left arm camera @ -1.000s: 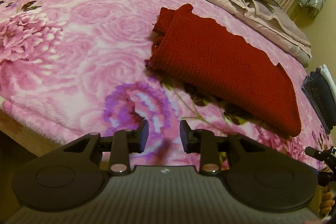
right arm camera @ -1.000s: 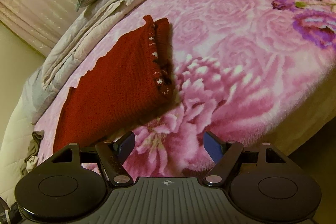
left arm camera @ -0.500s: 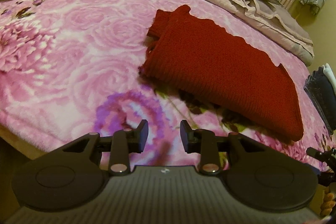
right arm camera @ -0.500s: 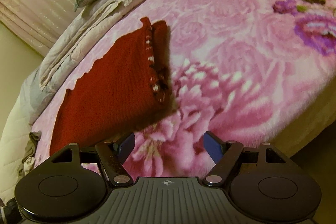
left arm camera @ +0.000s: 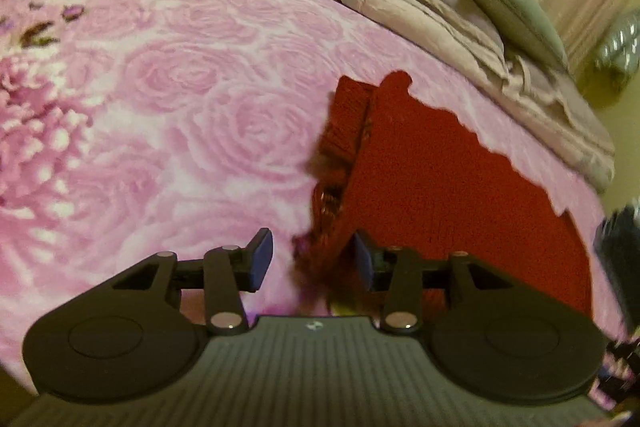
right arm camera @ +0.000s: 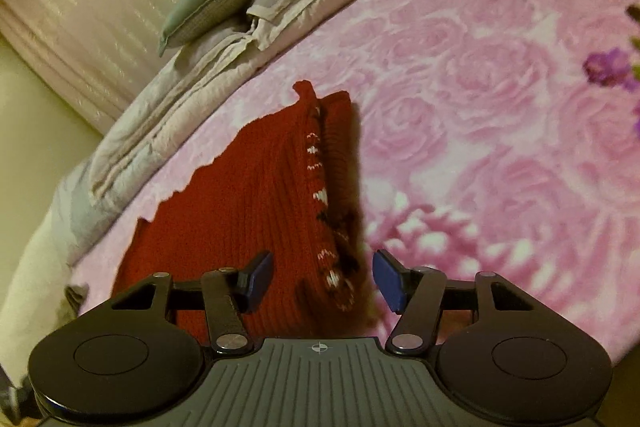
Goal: Fold clothes
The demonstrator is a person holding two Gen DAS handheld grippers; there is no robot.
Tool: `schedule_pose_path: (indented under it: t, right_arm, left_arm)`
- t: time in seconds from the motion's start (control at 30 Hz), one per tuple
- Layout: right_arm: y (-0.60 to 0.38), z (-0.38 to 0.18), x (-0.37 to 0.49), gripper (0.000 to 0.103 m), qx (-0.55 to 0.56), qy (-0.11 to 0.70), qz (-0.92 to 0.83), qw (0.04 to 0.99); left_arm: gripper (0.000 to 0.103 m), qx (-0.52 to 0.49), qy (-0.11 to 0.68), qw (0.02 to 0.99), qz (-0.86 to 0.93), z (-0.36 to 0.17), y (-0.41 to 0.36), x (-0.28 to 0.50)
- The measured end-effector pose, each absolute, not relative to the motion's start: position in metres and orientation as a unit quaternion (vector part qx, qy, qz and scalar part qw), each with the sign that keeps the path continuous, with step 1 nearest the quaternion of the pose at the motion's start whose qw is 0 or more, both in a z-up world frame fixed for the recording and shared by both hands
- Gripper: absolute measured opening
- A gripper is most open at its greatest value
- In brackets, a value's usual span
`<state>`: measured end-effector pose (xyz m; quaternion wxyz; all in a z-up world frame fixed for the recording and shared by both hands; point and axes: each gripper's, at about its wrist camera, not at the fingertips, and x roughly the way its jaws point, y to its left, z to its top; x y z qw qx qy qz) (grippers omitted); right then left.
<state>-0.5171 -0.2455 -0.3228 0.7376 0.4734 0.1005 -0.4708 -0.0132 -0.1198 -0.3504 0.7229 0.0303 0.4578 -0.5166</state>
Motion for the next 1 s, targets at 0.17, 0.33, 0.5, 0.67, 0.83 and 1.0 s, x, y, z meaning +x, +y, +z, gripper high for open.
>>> schedule_pose_path:
  t: [0.17, 0.33, 0.5, 0.67, 0.83, 1.0]
  right_arm:
    - [-0.258, -0.334, -0.514, 0.009, 0.475, 0.122, -0.48, 0.727]
    - [-0.259, -0.336, -0.522, 0.01, 0.493, 0.121, -0.487, 0.711]
    - [-0.238, -0.334, -0.547, 0.076, 0.558, 0.052, -0.486, 0.671]
    - [-0.221, -0.348, -0.56, 0.067, 0.648, -0.007, -0.436, 0.625]
    - [-0.238, -0.356, -0.545, 0.066, 0.667, -0.009, -0.44, 0.601]
    - [-0.256, -0.357, -0.527, 0.024, 0.635, 0.023, -0.473, 0.611]
  left_arm:
    - [0.016, -0.024, 0.497, 0.692, -0.524, -0.371, -0.132, -0.003]
    - [0.015, -0.015, 0.484, 0.698, -0.527, -0.371, -0.132, 0.0]
    - [0.031, -0.02, 0.481, 0.714, -0.508, -0.359, -0.105, -0.005]
    - [0.036, -0.072, 0.543, 0.666, -0.506, -0.364, -0.083, -0.009]
    - [0.038, -0.095, 0.566, 0.662, -0.482, -0.38, -0.096, -0.014]
    - [0.016, -0.105, 0.562, 0.665, -0.481, -0.385, -0.114, -0.014]
